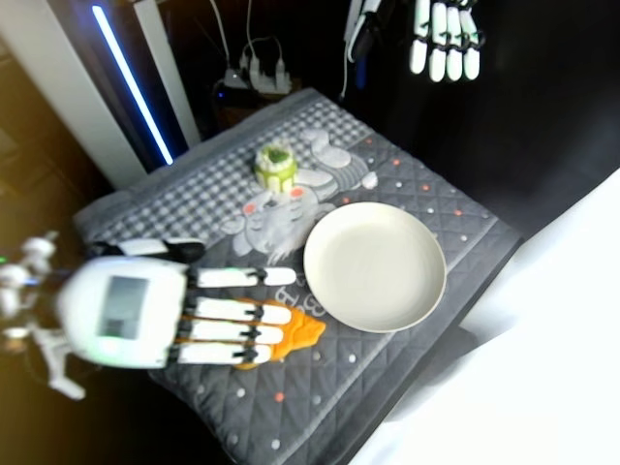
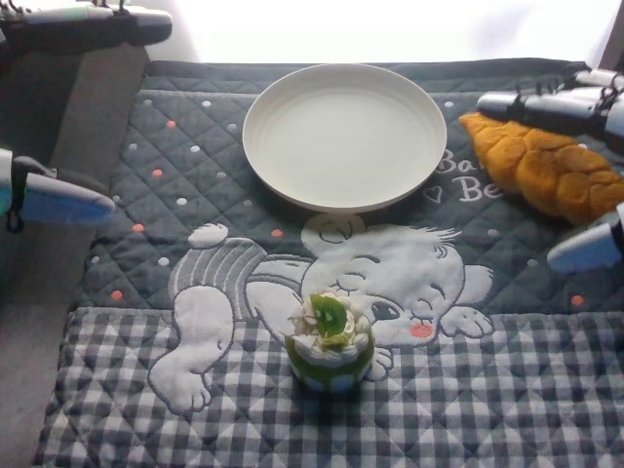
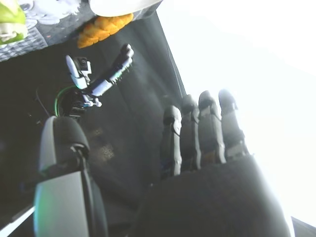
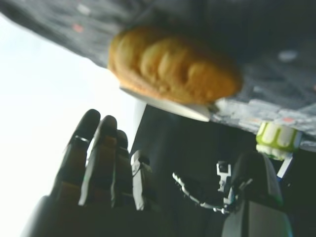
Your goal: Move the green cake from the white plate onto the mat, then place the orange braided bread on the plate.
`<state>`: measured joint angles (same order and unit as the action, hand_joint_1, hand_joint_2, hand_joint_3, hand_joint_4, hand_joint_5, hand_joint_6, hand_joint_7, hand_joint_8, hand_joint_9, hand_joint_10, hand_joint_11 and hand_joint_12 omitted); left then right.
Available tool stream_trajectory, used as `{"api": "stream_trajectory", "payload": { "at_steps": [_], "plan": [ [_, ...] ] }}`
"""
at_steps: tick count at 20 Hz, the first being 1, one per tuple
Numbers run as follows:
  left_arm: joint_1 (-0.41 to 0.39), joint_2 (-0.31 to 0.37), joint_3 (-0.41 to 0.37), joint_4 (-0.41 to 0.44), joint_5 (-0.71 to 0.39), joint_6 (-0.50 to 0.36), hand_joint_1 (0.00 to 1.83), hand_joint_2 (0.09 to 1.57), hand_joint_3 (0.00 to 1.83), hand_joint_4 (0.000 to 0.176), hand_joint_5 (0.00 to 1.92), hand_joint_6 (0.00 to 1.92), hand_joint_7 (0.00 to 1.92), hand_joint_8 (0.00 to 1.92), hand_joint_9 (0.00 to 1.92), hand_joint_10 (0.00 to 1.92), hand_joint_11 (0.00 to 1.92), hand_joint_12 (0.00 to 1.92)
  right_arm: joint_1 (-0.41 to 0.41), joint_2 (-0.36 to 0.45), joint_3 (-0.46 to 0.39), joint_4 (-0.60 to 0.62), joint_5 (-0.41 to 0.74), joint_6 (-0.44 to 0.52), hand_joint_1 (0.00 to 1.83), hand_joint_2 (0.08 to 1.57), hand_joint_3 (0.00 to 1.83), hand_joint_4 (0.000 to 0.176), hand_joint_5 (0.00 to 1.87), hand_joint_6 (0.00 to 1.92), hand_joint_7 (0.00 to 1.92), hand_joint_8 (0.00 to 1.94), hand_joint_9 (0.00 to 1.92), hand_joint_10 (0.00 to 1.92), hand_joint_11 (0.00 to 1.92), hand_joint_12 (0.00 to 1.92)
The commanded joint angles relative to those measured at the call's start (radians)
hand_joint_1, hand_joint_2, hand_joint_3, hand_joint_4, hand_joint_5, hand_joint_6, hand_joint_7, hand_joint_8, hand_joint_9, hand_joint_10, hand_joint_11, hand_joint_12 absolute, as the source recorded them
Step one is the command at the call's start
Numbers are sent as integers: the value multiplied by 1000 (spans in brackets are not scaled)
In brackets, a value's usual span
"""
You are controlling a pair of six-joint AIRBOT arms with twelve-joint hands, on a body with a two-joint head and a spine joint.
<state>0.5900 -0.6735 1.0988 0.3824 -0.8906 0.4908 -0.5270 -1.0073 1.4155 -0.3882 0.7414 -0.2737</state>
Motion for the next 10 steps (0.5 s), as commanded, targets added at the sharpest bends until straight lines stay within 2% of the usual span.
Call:
{"api": "stream_trajectory", "payload": {
  "at_steps": [1,2,4,6,10],
  "plan": [
    [-9,15,0,-54,-110,3,785,915,0,48,265,2,242,1,155,1,0,214,8,14,11,45,82,8,616,706,0,176,0,0,249,8,317,11,0,806],
    [-8,17,-1,-56,-111,3,785,915,0,48,265,2,242,1,155,1,0,214,8,11,12,41,74,8,629,701,0,176,0,0,262,5,341,14,0,848],
    [-7,19,-1,-60,-111,3,785,915,0,48,265,2,242,1,155,1,0,214,8,7,14,35,56,8,588,710,1,176,0,0,246,2,350,10,0,815],
    [-3,20,-2,-64,-113,3,785,915,0,48,266,1,242,1,155,1,0,214,8,1,19,34,39,8,623,709,0,176,0,0,224,0,328,1,0,749],
    [0,22,-3,-67,-115,3,785,915,0,48,266,1,242,1,155,1,0,214,7,-9,36,34,3,8,605,752,4,176,0,0,203,4,333,7,0,780]
  ]
}}
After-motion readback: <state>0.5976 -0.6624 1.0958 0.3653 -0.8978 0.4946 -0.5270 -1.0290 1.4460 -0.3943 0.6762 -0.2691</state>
